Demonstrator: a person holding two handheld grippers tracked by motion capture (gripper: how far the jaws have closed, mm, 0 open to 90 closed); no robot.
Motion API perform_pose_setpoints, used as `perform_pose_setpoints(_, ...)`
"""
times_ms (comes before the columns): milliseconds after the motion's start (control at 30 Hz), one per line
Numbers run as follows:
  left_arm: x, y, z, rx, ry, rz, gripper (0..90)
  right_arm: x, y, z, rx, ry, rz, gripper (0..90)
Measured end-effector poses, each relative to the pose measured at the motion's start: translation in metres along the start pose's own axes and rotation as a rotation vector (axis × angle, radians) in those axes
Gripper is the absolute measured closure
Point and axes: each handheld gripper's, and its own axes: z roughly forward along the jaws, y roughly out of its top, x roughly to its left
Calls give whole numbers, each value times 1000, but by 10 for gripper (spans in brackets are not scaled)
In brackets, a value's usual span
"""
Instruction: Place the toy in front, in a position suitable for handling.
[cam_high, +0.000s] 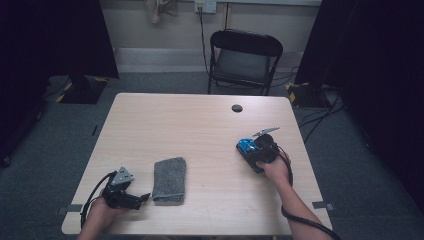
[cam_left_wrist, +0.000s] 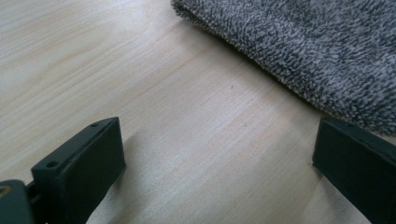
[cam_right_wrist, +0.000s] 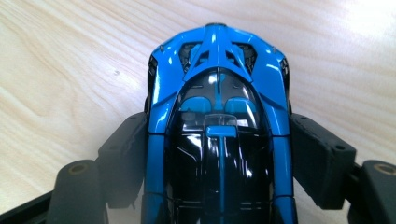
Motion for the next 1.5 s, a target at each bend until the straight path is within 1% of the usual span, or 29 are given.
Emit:
perform_pose_setpoints(100, 0, 0, 0, 0, 0, 0, 13, -1, 2, -3, 13, 9, -7, 271)
perform_pose_setpoints(167, 0, 0, 0, 0, 0, 0, 14, 0, 2, -4, 24, 1, -27, 271)
perform_pose_setpoints(233, 0, 0, 0, 0, 0, -2, 13, 0, 2, -5, 29, 12, -37, 271)
perform_pose_setpoints(267, 0, 0, 0, 0, 0, -1, 13, 1, 2, -6, 25, 8, -39, 271)
perform_pose_setpoints(300, 0, 0, 0, 0, 1, -2, 13, 1, 3, -7, 23, 16, -42, 271)
perform_pose_setpoints(333, 0, 0, 0, 0, 1, -2, 13, 1, 4, -8, 22, 11, -48, 272)
perform_pose_setpoints(433, 0, 0, 0, 0, 1, -4, 11, 3, 6, -10, 23, 17, -57, 272)
perform_pose_setpoints(467, 0, 0, 1, 0, 1, -8, 11, 4, 8, -11, 22, 14, -68, 272)
perform_pose_setpoints(600, 0, 0, 1, 0, 1, -8, 10, 6, 12, -13, 19, 22, -74, 272)
perform_pose_setpoints(633, 0, 0, 1, 0, 1, -8, 10, 7, 13, -12, 22, 28, -77, 272)
perform_pose_setpoints(667, 0, 0, 1, 0, 1, -8, 10, 8, 14, -13, 22, 18, -89, 272)
perform_pose_setpoints(733, 0, 0, 1, 1, 1, -5, 10, 10, 16, -13, 26, 28, -88, 272)
perform_pose_setpoints(767, 0, 0, 1, 0, 1, -8, 11, 11, 18, -13, 23, 19, -94, 272)
perform_pose_setpoints(867, 0, 0, 1, 0, 2, -6, 11, 14, 21, -13, 28, 28, -108, 272)
perform_pose_setpoints(900, 0, 0, 1, 0, 1, -8, 10, 17, 23, -13, 22, 22, -116, 272)
perform_pose_setpoints(967, 0, 1, 1, 0, 1, -5, 10, 18, 25, -13, 25, 36, -117, 272)
perform_pose_setpoints(1000, 0, 1, 1, 2, 1, -5, 10, 20, 26, -13, 22, 32, -122, 272)
perform_pose_setpoints(1033, 0, 1, 1, 2, 2, -5, 9, 23, 28, -12, 29, 38, -136, 272)
perform_pose_setpoints(1067, 0, 1, 1, 3, 3, -5, 9, 25, 29, -11, 30, 30, -143, 272)
perform_pose_setpoints(1133, 0, 1, 1, 4, 3, -5, 8, 30, 32, -9, 35, 36, -160, 272)
perform_pose_setpoints(1200, 0, 1, 1, 3, 3, -5, 8, 34, 34, -6, 36, 59, -175, 272)
perform_pose_setpoints(1233, 0, 1, 1, 3, 3, -4, 8, 37, 36, -4, 34, 56, -182, 272)
perform_pose_setpoints(1267, 0, 1, 1, 4, 3, -5, 7, 42, 39, -1, 42, 70, -204, 272)
perform_pose_setpoints(1300, 0, 1, 1, 4, 3, -5, 7, 42, 39, -1, 42, 70, -204, 272)
perform_pose_setpoints(1367, 0, 1, 1, 3, 4, -5, 7, 49, 42, 3, 42, 92, -225, 271)
perform_pose_setpoints(1400, 0, 1, 1, 4, 4, -4, 7, 55, 46, 8, 48, 101, -248, 272)
perform_pose_setpoints(1433, 0, 1, 1, 4, 4, -4, 7, 55, 46, 8, 48, 101, -248, 272)
perform_pose_setpoints(1467, 0, 1, 1, 3, 4, -5, 7, 61, 47, 14, 48, 117, -271, 271)
perform_pose_setpoints(1500, 0, 1, 1, 3, 4, -5, 7, 61, 47, 14, 48, 117, -271, 271)
